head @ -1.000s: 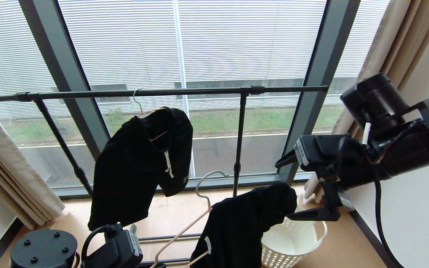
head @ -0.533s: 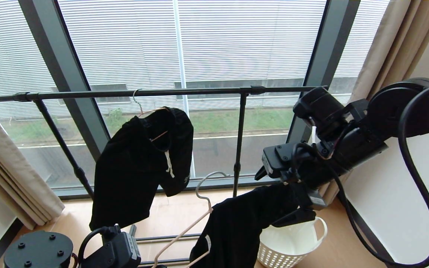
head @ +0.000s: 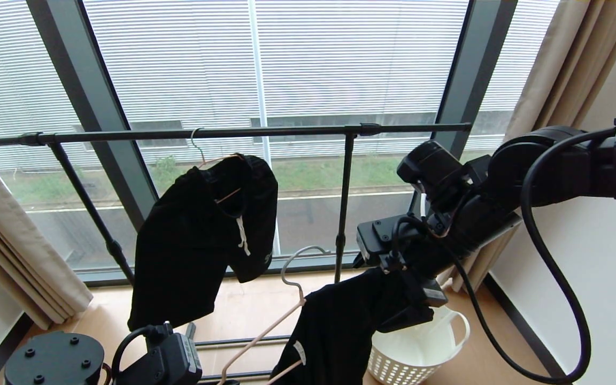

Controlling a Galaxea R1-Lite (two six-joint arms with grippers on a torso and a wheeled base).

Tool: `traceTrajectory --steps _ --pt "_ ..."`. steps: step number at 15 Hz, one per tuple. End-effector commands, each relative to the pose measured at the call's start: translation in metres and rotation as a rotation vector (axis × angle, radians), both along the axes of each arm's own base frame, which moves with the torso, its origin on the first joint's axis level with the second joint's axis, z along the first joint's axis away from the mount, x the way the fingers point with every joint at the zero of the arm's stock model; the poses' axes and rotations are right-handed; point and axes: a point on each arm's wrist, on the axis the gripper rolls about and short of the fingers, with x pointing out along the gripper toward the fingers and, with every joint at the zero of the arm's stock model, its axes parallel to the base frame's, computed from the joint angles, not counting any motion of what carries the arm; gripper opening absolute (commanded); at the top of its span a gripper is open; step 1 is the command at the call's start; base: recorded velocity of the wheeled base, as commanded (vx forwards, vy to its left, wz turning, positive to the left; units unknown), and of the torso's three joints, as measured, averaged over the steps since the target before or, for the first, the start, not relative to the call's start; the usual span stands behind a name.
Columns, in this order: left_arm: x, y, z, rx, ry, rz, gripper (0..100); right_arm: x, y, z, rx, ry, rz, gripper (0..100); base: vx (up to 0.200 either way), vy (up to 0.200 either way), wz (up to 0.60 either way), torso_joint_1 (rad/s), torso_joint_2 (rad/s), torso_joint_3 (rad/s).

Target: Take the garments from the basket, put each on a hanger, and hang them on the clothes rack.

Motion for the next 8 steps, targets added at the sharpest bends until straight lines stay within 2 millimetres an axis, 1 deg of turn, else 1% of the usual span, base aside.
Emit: traceTrajectory --steps 1,5,6,8 --pt "0.0 0.0 0.0 -0.001 -0.001 0.0 0 0.004 0.004 -0.006 -0.007 0.01 0.003 100 0.0 0.0 0.0 0.0 0.0 0.0" --pt "0.0 0.0 0.0 -0.002 -0.002 0.0 0 0.01 0.011 -0.015 -0.015 0.023 0.011 100 0.0 0.0 0.0 0.0 0.0 0.0" --pt "0.0 0.0 0.0 -0.001 -0.001 0.0 0 0.01 0.015 -0.014 -0.013 0.021 0.02 100 0.0 0.0 0.0 0.0 0.0 0.0" --pt "0.0 0.0 0.0 -0.001 -0.001 0.0 0 0.016 0.019 -0.016 -0.011 0.017 0.021 100 0.0 0.0 0.0 0.0 0.0 0.0"
